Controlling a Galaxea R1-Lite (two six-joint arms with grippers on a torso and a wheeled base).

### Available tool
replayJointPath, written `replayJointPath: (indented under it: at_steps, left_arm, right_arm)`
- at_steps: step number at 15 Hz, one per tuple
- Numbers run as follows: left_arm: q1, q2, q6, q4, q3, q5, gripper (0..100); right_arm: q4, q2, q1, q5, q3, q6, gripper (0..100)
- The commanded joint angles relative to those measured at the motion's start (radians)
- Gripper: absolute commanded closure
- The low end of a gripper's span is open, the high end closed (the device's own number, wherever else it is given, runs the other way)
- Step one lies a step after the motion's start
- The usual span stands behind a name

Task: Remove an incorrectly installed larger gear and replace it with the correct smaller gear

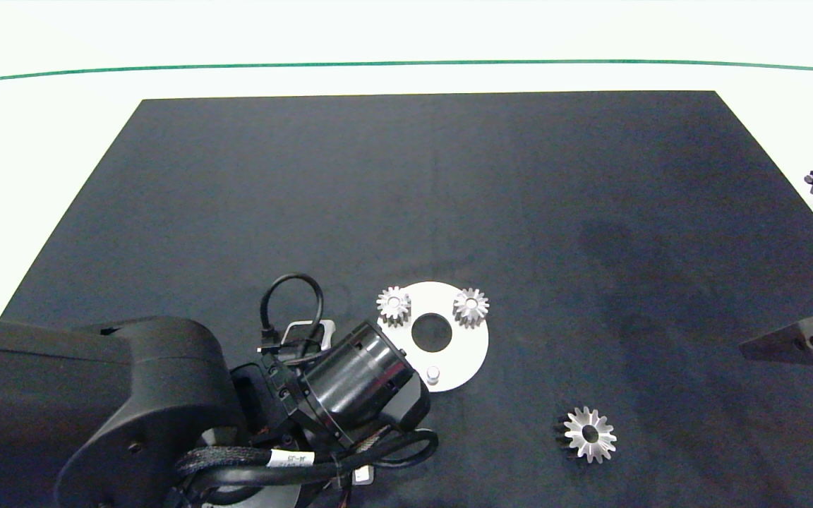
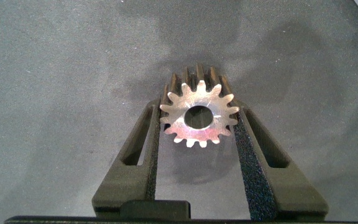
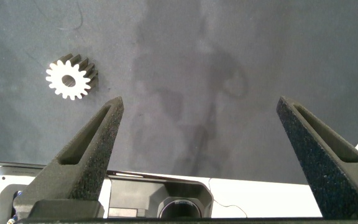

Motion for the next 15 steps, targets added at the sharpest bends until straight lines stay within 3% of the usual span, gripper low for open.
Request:
replayJointPath:
  at_steps: [1, 6, 8, 10, 15]
  left_arm:
    - [-0.002, 0.004, -0.005, 0.001, 0.006, 0.003, 67]
    - [-0.005, -0.007, -0.001, 0.003, 0.014, 0.001, 77]
    - [-0.003, -0.038, 0.01, 0.003, 0.015, 0.001, 82]
    - [-0.002, -0.053, 0.082, 0.003, -0.005, 0.001, 84]
    - [0.0, -0.088, 0.219, 0.009, -0.127, 0.0, 84]
  right_arm:
    - [0.006, 0.004, 0.0, -0.002, 0.0, 0.001, 0]
    - [0.004, -0.004, 0.0, -0.002, -0.002, 0.001, 0]
    - [-0.025, -0.007, -0.003, -0.006, -0.002, -0.007, 0]
    - [-0.026, -0.005, 0.0, -0.005, 0.009, -0.007, 0]
    - [-0.029, -0.014, 0.0, -0.003, 0.026, -0.006, 0]
